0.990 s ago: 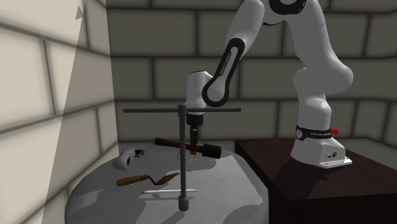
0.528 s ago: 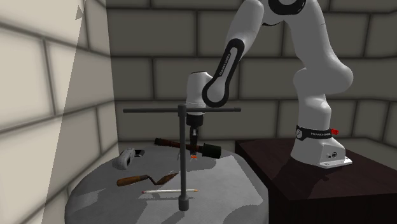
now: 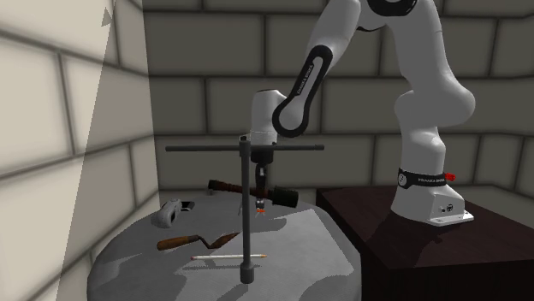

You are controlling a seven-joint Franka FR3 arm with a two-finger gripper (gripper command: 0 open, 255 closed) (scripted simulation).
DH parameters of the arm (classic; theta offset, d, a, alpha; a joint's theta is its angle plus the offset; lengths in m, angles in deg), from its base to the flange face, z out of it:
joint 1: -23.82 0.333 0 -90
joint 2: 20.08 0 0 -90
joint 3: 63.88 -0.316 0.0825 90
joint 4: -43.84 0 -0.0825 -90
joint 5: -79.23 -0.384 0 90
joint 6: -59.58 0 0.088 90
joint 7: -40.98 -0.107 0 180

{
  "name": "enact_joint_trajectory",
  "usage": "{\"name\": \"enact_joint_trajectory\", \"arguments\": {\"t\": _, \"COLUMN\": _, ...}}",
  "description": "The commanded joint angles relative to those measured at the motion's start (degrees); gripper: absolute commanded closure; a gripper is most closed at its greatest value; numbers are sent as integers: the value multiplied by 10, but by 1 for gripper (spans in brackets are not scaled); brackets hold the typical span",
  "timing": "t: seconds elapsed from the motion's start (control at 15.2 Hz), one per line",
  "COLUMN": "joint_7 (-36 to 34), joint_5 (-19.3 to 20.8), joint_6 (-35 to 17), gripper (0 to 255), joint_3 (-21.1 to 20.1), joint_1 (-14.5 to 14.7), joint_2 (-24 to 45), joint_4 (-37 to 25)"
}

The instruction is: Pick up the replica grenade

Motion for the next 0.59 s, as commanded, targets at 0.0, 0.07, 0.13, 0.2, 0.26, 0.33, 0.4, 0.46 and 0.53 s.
{"name": "enact_joint_trajectory", "arguments": {"t": 0.0, "joint_7": -4, "joint_5": 4, "joint_6": 15, "gripper": 255, "joint_3": 3, "joint_1": 3, "joint_2": -16, "joint_4": 1}}
{"name": "enact_joint_trajectory", "arguments": {"t": 0.07, "joint_7": -5, "joint_5": 6, "joint_6": 23, "gripper": 255, "joint_3": 4, "joint_1": 3, "joint_2": -24, "joint_4": 1}}
{"name": "enact_joint_trajectory", "arguments": {"t": 0.13, "joint_7": -7, "joint_5": 8, "joint_6": 30, "gripper": 255, "joint_3": 5, "joint_1": 4, "joint_2": -32, "joint_4": 2}}
{"name": "enact_joint_trajectory", "arguments": {"t": 0.2, "joint_7": -8, "joint_5": 10, "joint_6": 37, "gripper": 255, "joint_3": 6, "joint_1": 5, "joint_2": -39, "joint_4": 2}}
{"name": "enact_joint_trajectory", "arguments": {"t": 0.26, "joint_7": -10, "joint_5": 12, "joint_6": 45, "gripper": 255, "joint_3": 7, "joint_1": 5, "joint_2": -47, "joint_4": 2}}
{"name": "enact_joint_trajectory", "arguments": {"t": 0.33, "joint_7": -11, "joint_5": 14, "joint_6": 52, "gripper": 255, "joint_3": 8, "joint_1": 6, "joint_2": -55, "joint_4": 2}}
{"name": "enact_joint_trajectory", "arguments": {"t": 0.4, "joint_7": -12, "joint_5": 16, "joint_6": 60, "gripper": 255, "joint_3": 8, "joint_1": 6, "joint_2": -62, "joint_4": 2}}
{"name": "enact_joint_trajectory", "arguments": {"t": 0.46, "joint_7": -14, "joint_5": 18, "joint_6": 68, "gripper": 255, "joint_3": 9, "joint_1": 7, "joint_2": -69, "joint_4": 1}}
{"name": "enact_joint_trajectory", "arguments": {"t": 0.53, "joint_7": -15, "joint_5": 20, "joint_6": 75, "gripper": 255, "joint_3": 10, "joint_1": 7, "joint_2": -77, "joint_4": 1}}
